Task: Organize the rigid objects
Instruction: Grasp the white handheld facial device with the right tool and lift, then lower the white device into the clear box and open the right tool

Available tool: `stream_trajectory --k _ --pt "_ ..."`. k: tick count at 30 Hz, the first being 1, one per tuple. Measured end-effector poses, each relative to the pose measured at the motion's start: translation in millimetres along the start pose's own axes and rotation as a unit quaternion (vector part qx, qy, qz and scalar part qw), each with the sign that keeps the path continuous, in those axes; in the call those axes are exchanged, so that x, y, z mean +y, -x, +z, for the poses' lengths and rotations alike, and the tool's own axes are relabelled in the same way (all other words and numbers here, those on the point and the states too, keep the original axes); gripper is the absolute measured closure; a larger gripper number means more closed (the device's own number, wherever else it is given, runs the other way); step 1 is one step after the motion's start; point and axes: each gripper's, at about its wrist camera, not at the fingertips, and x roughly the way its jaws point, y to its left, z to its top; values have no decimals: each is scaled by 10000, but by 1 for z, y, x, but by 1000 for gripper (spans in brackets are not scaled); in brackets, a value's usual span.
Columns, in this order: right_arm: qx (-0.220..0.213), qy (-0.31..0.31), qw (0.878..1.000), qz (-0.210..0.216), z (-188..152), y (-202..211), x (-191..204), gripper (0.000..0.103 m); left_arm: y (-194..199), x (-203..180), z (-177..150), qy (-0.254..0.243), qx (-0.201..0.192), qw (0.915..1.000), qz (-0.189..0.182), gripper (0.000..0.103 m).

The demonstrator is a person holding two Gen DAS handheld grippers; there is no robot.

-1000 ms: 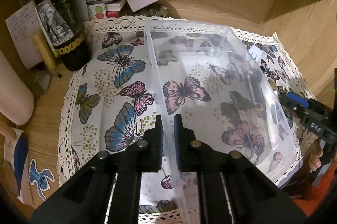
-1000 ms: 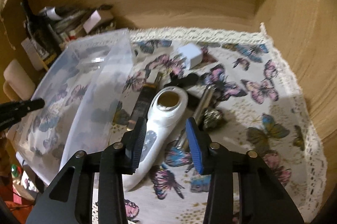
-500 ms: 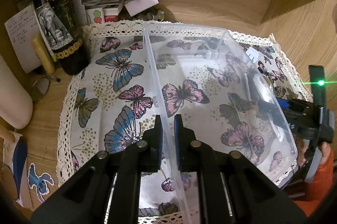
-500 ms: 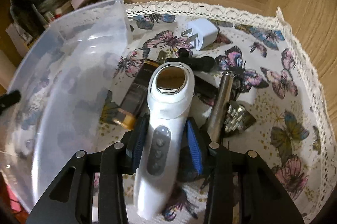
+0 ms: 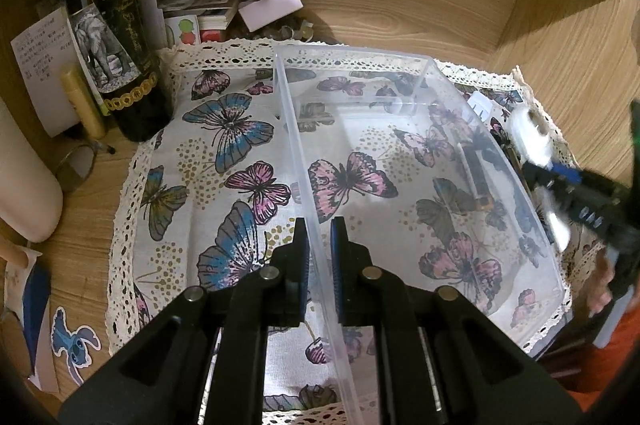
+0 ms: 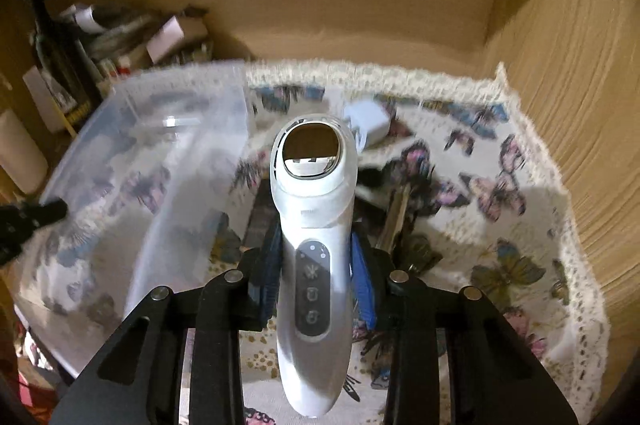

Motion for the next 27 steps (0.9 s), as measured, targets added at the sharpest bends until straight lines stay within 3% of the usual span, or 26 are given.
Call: stream_trajectory --k 7,14,20,27 --pt "-690 71 9974 179 27 37 14 73 0 -1 -1 -7 -22 10000 22 92" --pt "-1031 625 9911 563 46 61 52 73 0 -1 0 -14 -51 10000 32 92" --pt "-776 1085 9876 825 46 43 91 73 2 -2 -2 8 -105 9999 3 92" --pt "-127 1373 9855 985 38 -2 121 73 3 -1 -4 24 -150 9999 -39 92"
